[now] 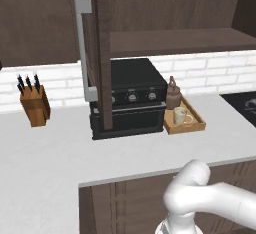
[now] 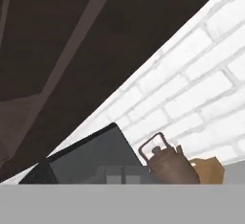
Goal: Pick the kettle from the counter and place it on the tray. Then pick the mug from the cabinet and place it on the tray. Then close the cabinet doors.
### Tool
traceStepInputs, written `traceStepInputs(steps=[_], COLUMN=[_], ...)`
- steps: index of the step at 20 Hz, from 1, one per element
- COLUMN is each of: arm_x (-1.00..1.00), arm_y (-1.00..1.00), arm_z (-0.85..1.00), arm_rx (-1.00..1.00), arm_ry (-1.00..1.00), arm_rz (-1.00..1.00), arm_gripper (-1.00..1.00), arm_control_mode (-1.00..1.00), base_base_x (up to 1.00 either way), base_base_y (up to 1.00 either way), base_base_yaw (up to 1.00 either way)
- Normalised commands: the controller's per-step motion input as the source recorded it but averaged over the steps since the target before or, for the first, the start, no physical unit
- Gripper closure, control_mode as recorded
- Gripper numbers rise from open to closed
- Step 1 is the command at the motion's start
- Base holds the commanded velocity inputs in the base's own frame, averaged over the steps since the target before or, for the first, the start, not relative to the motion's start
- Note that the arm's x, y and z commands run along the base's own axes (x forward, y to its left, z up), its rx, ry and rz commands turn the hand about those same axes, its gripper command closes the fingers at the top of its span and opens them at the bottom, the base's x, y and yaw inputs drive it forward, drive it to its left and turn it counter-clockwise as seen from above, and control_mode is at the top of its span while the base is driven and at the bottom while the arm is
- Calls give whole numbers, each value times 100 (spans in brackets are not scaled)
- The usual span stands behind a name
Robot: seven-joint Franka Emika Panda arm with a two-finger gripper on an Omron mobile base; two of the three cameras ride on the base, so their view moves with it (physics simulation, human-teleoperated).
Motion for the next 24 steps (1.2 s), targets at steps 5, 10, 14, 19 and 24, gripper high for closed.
traceStepInputs(steps=[5, 10, 14, 19, 24], arm_x=[-17, -15, -4, -1, 0], arm_y=[-56, -69, -72, -70, -47], arm_z=[25, 32, 32, 32, 3], arm_rx=[26, 26, 41, 52, 27], arm_ry=[0, -7, -7, -16, -9], arm_rz=[0, -3, 0, 0, 0], arm_gripper=[100, 100, 100, 100, 100], arm_control_mode=[-100, -100, -100, -100, -100], base_base_x=[0, 0, 0, 0, 0], base_base_y=[0, 0, 0, 0, 0], base_base_yaw=[0, 0, 0, 0, 0])
